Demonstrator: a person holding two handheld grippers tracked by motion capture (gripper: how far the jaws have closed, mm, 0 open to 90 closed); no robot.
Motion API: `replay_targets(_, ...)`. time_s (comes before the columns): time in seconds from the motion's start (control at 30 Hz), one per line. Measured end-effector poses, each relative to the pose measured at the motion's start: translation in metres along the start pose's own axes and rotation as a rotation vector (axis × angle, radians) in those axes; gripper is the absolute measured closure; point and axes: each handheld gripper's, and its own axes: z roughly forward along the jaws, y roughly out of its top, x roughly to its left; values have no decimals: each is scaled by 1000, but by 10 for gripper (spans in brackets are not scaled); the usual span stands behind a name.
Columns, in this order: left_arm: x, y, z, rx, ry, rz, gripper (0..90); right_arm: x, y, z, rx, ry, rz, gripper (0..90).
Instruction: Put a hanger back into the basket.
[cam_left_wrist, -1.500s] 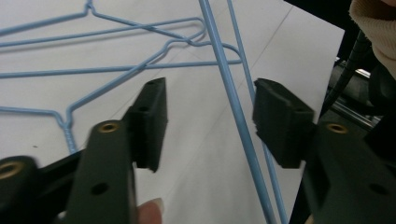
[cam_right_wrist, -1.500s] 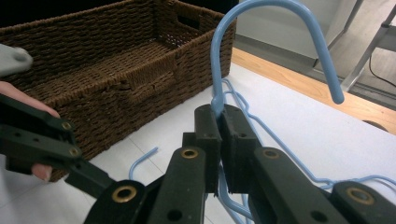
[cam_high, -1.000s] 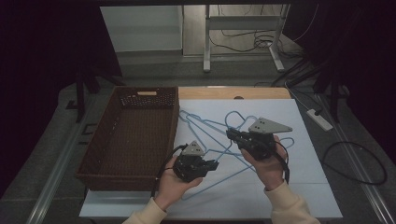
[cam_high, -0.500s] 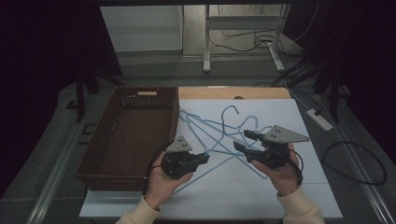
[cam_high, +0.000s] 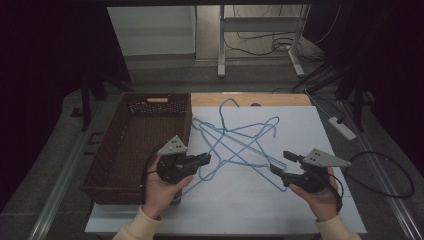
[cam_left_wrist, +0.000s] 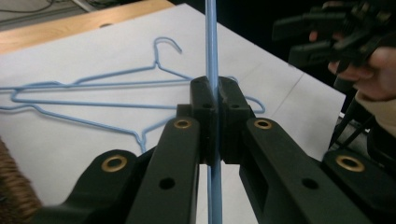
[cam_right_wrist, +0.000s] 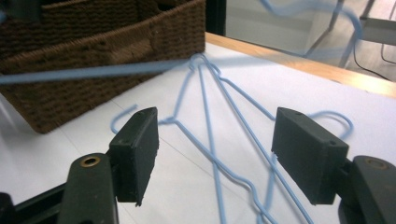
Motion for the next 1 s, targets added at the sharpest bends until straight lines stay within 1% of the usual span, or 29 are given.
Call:
replay_targets(0.07, 3, 2, -6, -17, 0, -2, 872, -4, -5, 0, 8, -5, 2, 313)
replay_targets(0.13, 6, 3, -11, -24, 3, 0, 872, -8, -11, 1, 14, -18, 7, 312)
replay_targets(0.17, 6, 3, -11, -24, 3, 0, 872, -8, -11, 1, 14, -18, 7, 312)
replay_targets(0.23, 11, 4, -21, -41, 7, 0, 872, -14, -19, 2, 32, -33, 15, 309)
replay_targets(0.37, 18, 5, -32, -59, 19, -2, 872, -17, -23, 2, 36, -44, 27, 304)
replay_targets(0.5, 27, 5, -47, -81, 48, 0, 872, -22, -26, 3, 47, -56, 35, 303)
replay_targets(0.53, 31, 5, -52, -93, 55, -4, 872, -22, -27, 4, 53, -59, 34, 302)
replay_targets(0.6, 34, 4, -55, -99, 61, -7, 872, -22, -27, 4, 55, -61, 32, 302)
replay_targets(0.73, 46, 2, -71, -129, 89, -32, 872, -23, -29, 7, 67, -61, 30, 302)
replay_targets(0.8, 50, 0, -77, -138, 106, -39, 872, -23, -30, 8, 71, -63, 30, 302)
replay_targets(0.83, 50, 0, -77, -138, 106, -39, 872, -24, -31, 8, 74, -63, 30, 302)
replay_targets(0.87, 55, -1, -82, -147, 120, -47, 872, -24, -31, 9, 76, -63, 28, 302)
replay_targets(1.0, 64, -4, -92, -167, 143, -63, 872, -25, -33, 9, 83, -68, 33, 302)
